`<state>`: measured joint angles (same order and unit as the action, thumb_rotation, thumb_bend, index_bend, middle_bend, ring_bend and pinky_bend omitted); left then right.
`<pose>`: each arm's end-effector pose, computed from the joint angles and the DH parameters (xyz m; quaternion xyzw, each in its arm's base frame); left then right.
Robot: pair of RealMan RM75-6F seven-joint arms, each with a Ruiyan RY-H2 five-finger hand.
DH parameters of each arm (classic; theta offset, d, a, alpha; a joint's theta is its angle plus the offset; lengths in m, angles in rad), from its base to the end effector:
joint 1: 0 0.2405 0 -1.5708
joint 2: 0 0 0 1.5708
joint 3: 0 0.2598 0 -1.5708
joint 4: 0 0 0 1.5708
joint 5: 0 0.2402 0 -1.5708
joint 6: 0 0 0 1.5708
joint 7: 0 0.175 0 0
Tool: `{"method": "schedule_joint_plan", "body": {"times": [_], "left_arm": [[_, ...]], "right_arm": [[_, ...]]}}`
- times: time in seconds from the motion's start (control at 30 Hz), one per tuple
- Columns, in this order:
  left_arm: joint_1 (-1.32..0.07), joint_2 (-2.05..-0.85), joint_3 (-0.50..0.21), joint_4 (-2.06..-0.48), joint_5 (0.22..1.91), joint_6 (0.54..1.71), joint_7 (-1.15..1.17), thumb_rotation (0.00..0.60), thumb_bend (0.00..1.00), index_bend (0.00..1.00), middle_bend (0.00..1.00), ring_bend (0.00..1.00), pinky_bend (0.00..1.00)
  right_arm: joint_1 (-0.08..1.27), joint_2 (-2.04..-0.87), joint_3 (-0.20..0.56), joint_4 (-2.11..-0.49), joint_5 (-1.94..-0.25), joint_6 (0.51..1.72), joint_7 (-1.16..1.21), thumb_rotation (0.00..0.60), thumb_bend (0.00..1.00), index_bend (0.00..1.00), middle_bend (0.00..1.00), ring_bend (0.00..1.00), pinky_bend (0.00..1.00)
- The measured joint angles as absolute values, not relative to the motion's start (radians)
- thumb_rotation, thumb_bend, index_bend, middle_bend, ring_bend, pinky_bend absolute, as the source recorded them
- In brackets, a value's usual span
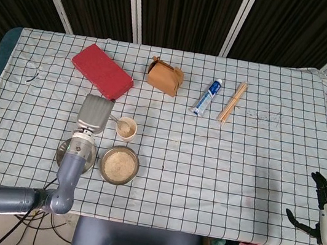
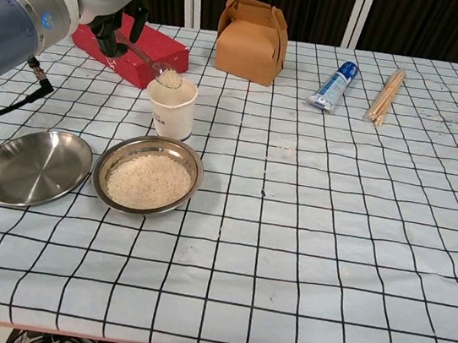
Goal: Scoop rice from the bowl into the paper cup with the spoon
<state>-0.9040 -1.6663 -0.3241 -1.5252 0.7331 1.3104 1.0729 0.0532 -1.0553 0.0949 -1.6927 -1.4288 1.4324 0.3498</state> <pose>-0.0776 0.4158 -0.0251 -0.6913 -0.2456 -0.2840 0.6174 -0.3306 -0.2138 0.1490 0.4839 -0.5118 0.4733 0.5290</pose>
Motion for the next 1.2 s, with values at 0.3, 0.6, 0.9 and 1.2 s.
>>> {"method": "schedule_joint_plan", "body": {"times": [0.3,0.6,0.9,1.2], "left_arm": [[-0.934,-1.671,-0.315,-1.477,0.718,1.293,1.107,0.600,0.49,0.81,1.00,1.00,1.00],[-0.972,-1.666,-0.280,-1.462,0.714,1.291,1.209,0.600,0.49,0.81,1.00,1.00,1.00],[-1.030,-1.679,-0.217,-1.404,0.771,1.265,1.311,0.600,0.50,0.81,1.00,1.00,1.00],[-1.083,-1.665,-0.100,-1.356,0.957,1.204,1.385,0.600,0.50,0.81,1.00,1.00,1.00]], "right_arm": [[0.052,-1.054,0.096,-1.695,-1.427,1.432,0.352,0.600,0.20,0.00,0.00,0.00,0.18],[0.051,-1.052,0.096,-1.698,-1.427,1.432,0.357,0.600,0.20,0.00,0.00,0.00,0.18],[0.050,-1.050,0.097,-1.701,-1.425,1.432,0.365,0.600,0.20,0.00,0.00,0.00,0.18],[0.050,-1.048,0.097,-1.702,-1.424,1.429,0.371,0.600,0.20,0.00,0.00,0.00,0.18]]}}
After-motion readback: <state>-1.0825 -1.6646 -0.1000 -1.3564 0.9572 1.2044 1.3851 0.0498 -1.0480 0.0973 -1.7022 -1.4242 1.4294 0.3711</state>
